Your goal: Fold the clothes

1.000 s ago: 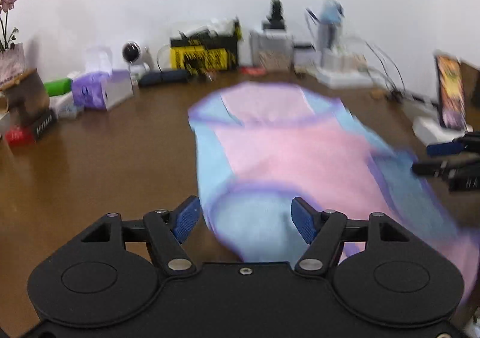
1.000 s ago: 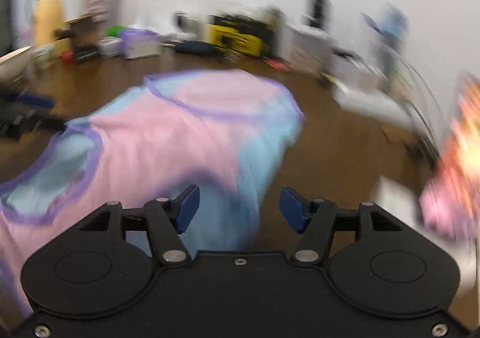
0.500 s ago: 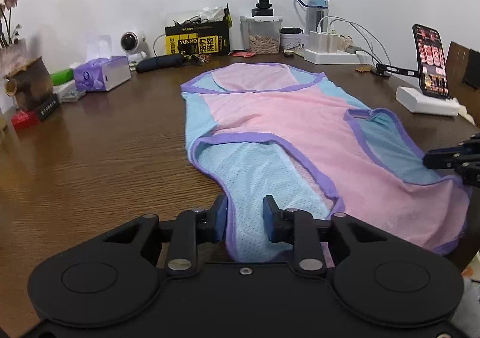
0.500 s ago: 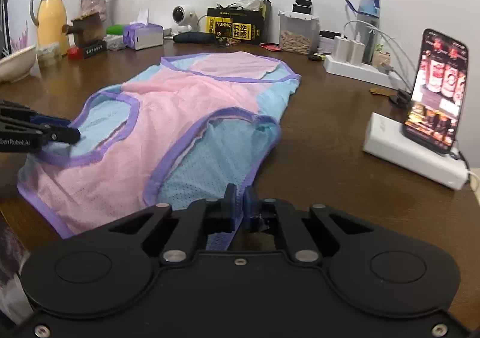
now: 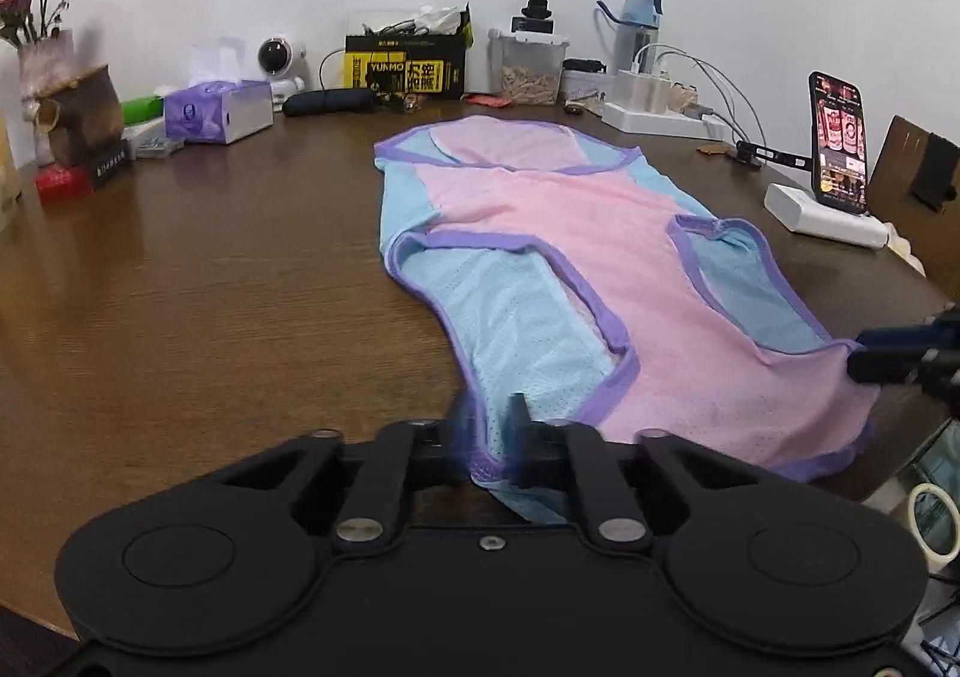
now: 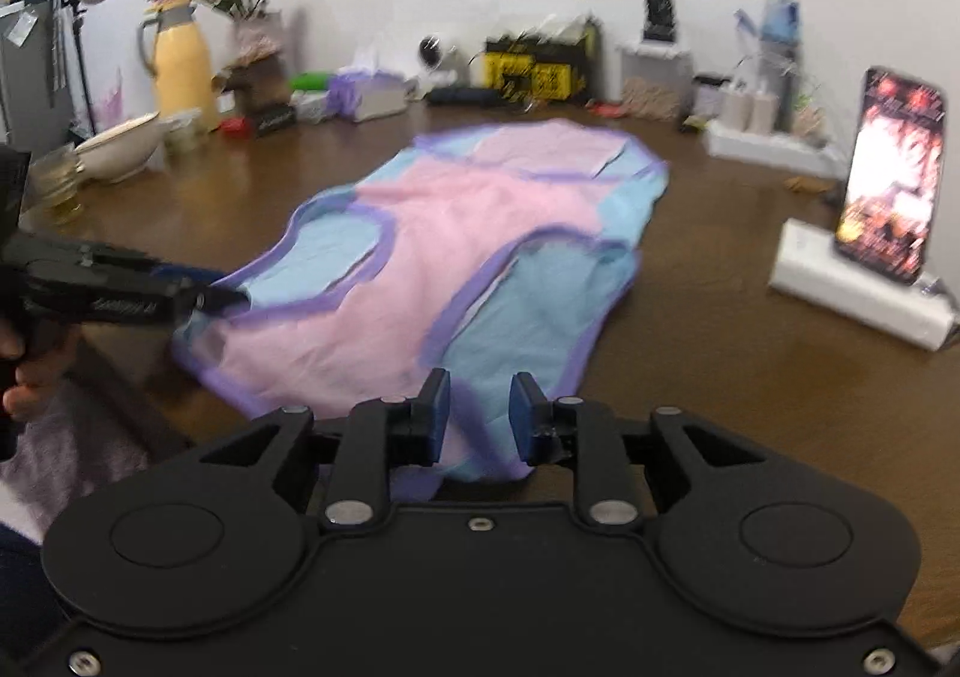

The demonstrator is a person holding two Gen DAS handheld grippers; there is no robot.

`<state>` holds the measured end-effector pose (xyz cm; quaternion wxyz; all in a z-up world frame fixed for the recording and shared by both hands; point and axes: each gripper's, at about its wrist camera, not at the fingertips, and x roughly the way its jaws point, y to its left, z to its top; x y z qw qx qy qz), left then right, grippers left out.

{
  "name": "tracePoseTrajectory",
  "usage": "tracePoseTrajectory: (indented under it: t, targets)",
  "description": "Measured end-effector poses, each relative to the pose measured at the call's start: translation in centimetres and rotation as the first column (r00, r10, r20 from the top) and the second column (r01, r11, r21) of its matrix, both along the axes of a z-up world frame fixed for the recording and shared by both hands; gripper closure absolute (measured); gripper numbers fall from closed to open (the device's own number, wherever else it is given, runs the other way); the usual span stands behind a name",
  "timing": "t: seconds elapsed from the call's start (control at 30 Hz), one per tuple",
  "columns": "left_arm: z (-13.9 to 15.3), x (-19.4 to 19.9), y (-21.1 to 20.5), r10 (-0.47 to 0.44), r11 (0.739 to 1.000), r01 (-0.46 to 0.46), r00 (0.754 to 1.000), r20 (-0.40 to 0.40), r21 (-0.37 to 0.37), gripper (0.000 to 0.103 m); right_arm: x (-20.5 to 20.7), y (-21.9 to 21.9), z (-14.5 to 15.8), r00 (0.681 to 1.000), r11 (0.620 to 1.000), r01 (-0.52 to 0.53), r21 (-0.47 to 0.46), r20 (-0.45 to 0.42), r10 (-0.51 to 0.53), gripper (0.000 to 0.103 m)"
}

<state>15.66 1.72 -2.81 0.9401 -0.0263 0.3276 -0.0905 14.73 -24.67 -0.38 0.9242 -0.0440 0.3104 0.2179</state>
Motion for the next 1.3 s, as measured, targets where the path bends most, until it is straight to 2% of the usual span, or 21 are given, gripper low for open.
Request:
tracePoseTrajectory:
  t: [0.07,0.17,0.23,0.27,0.3,0.33,0.37,0.4,0.6,0.8,1.03,1.13,1.2,1.3]
  targets:
    - [0.1,-0.6,0.1,0.013,1.000,-0.013,1.000,0.001,0.003,0.098,-0.2,0.5,-0.6,1.000,1.000,0.002,-0.026,-0.025,-0.003,0.077]
    - [0.1,-1.4,0.1,0.039,0.998,-0.040,0.999,0.021,0.042,0.097,-0.8,0.8,-0.6,1.000,0.998,0.004,-0.056,-0.014,-0.005,0.076]
    - [0.2,-1.8,0.2,0.062,0.996,-0.063,0.998,0.030,0.057,0.094,-1.2,0.7,0.0,1.000,0.998,0.000,-0.068,0.008,0.000,0.070]
    - [0.4,-1.9,0.3,0.071,0.996,-0.072,0.997,0.030,0.050,0.087,-1.2,0.5,0.3,1.000,0.998,0.000,-0.066,0.016,0.001,0.067]
    - [0.6,-1.8,0.7,0.076,0.997,-0.077,0.997,0.036,0.033,0.070,-1.2,0.2,1.1,0.999,0.999,0.013,-0.049,0.040,-0.011,0.060]
    - [0.9,-1.7,1.0,0.079,0.997,-0.080,0.996,0.045,0.015,0.058,-1.1,-0.1,1.5,0.998,0.999,0.022,-0.038,0.055,-0.020,0.051]
    - [1.2,-1.8,1.0,0.079,0.997,-0.080,0.995,0.058,0.010,0.036,-0.8,-0.3,2.0,0.997,0.999,0.034,-0.033,0.073,-0.032,0.044]
    - [1.4,-1.8,0.9,0.077,0.997,-0.078,0.994,0.073,0.009,0.033,-0.6,-0.5,2.5,0.995,0.998,0.048,-0.028,0.093,-0.046,0.036]
    - [1.3,-1.3,-0.2,0.026,0.999,-0.029,0.997,0.066,0.044,0.033,1.3,0.5,3.1,0.985,0.995,0.090,-0.031,0.149,-0.085,0.032]
    - [0.7,-0.9,-1.1,-0.011,0.998,0.008,0.999,0.044,0.056,0.033,2.2,1.3,1.9,0.989,0.996,0.071,-0.046,0.132,-0.064,0.029]
    - [0.3,0.1,-1.6,-0.027,0.999,0.027,1.000,0.016,0.032,0.033,2.8,0.8,0.9,0.991,0.995,0.085,-0.044,0.109,-0.080,0.026]
    - [0.1,0.0,-1.7,-0.015,0.999,0.014,0.999,0.035,0.040,0.033,2.7,0.6,0.5,0.990,0.995,0.094,-0.034,0.108,-0.089,0.026]
    - [0.3,-0.4,-1.8,0.006,0.998,-0.010,0.997,0.080,0.057,0.033,2.7,0.3,0.3,0.989,0.995,0.100,-0.026,0.112,-0.096,0.026]
    - [0.8,-0.8,-1.8,0.044,0.998,-0.051,0.988,0.149,0.040,0.031,2.5,0.0,0.2,0.986,0.994,0.114,-0.002,0.127,-0.113,0.026]
